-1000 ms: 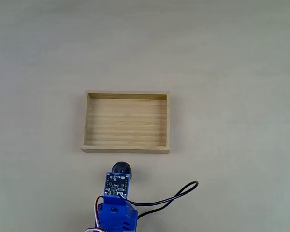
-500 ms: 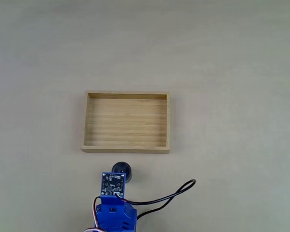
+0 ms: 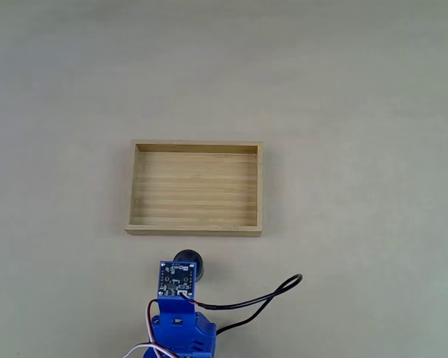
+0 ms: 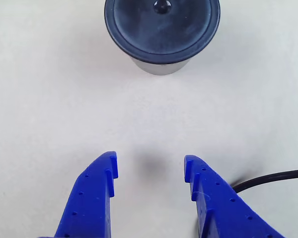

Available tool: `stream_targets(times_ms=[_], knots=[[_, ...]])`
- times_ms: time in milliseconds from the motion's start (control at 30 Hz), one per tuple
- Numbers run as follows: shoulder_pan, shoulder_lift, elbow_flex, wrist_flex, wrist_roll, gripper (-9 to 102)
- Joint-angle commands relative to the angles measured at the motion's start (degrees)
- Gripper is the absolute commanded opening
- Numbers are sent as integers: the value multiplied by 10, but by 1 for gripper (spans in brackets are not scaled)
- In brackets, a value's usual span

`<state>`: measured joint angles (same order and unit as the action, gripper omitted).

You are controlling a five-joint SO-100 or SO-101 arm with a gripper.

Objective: Place the black cylinder in the wooden box then return to rest.

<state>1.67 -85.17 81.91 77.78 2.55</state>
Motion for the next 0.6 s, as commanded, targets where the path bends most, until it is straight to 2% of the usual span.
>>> stream_targets(times_ms=[0, 567], knots=[[11, 40, -80, -11, 10, 20], [40, 207, -215, -69, 48, 30]])
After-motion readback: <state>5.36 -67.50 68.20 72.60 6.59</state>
